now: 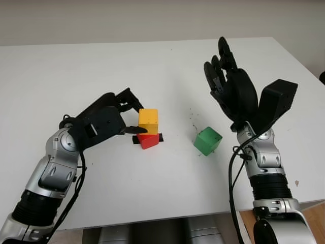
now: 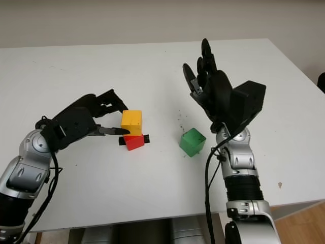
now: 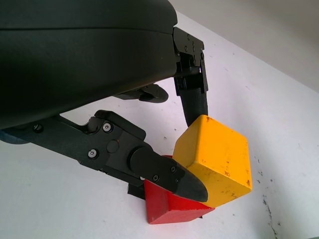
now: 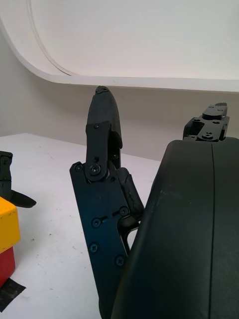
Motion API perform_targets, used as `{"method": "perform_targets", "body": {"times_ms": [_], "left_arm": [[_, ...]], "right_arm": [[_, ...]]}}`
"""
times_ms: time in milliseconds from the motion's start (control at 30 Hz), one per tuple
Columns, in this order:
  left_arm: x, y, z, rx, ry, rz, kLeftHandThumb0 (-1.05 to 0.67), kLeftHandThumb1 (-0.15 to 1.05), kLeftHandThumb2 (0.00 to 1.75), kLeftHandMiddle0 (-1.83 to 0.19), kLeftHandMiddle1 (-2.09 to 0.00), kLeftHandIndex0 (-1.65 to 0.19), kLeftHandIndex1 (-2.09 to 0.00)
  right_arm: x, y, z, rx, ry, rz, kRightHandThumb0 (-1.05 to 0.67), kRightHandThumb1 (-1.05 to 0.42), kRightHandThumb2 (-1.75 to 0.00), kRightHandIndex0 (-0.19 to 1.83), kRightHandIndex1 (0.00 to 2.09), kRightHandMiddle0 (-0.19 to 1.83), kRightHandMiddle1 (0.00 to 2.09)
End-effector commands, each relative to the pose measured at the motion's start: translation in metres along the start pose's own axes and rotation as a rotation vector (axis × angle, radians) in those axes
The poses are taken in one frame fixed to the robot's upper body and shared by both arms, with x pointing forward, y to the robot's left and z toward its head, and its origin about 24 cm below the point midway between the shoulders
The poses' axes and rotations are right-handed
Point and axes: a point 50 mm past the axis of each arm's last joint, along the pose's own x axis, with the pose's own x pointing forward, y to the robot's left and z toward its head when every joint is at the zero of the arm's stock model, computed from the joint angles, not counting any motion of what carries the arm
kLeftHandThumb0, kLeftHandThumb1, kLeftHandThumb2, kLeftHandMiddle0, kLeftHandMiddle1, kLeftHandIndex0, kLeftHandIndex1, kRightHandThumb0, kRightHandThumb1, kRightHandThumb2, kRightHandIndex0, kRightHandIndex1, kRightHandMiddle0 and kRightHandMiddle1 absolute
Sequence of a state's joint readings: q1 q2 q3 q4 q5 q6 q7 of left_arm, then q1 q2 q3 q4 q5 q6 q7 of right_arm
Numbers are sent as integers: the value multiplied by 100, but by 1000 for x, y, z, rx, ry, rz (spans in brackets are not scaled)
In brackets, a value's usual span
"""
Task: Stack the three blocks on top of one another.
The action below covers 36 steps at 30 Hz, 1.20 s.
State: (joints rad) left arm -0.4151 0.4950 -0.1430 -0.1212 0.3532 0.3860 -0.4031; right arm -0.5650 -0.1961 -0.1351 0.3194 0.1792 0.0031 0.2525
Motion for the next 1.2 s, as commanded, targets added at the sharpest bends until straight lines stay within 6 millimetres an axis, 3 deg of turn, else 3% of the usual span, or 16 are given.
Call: {"method": "perform_targets", "body": {"times_ms": [0,267,333,367,400,467,500,567,933,1167], "left_arm": [[-2,-2,-3,-8,9,-8,-41,105,10,-39,-1,-35,-171],[-2,-4,-4,-22,20,-10,-44,105,8,-38,-1,-34,-172],[-2,-5,-3,0,26,-35,-51,105,10,-28,-1,-19,-162],[-2,-5,-3,18,28,-51,-55,105,13,-22,-2,-11,-141],[-2,-5,-3,36,28,-65,-61,105,16,-13,-3,-9,-97],[-3,-5,-2,59,30,-85,-68,105,18,-4,-4,-14,-42],[-3,-5,-2,63,28,-91,-70,105,19,0,-4,-13,-23],[-3,-5,-2,73,17,-99,-75,105,20,7,-3,-4,-10],[-5,-2,-3,75,0,-121,-90,103,7,19,0,18,-1],[-28,20,5,-29,-74,-116,-102,104,8,19,0,19,0]], "right_arm": [[3,-3,8,-14,-26,-1,-59,-105,-38,-19,0,-19,3],[3,-3,8,-15,-27,0,-59,-105,-39,-19,0,-19,2],[3,-3,8,-13,-27,2,-59,-105,-39,-19,0,-19,2],[3,-3,8,-13,-27,3,-58,-105,-39,-19,0,-19,2],[3,-3,8,-13,-27,4,-58,-105,-39,-19,0,-19,2],[3,-3,8,-17,-29,4,-58,-105,-39,-19,0,-19,2],[3,-3,8,-18,-29,3,-58,-105,-39,-19,0,-19,2],[3,-3,8,-21,-30,5,-59,-105,-39,-19,0,-19,1],[3,-3,7,-15,-28,8,-58,-105,-40,-19,0,-19,2],[2,-7,10,-49,-40,-8,-61,-105,-36,-18,2,-17,4]]}}
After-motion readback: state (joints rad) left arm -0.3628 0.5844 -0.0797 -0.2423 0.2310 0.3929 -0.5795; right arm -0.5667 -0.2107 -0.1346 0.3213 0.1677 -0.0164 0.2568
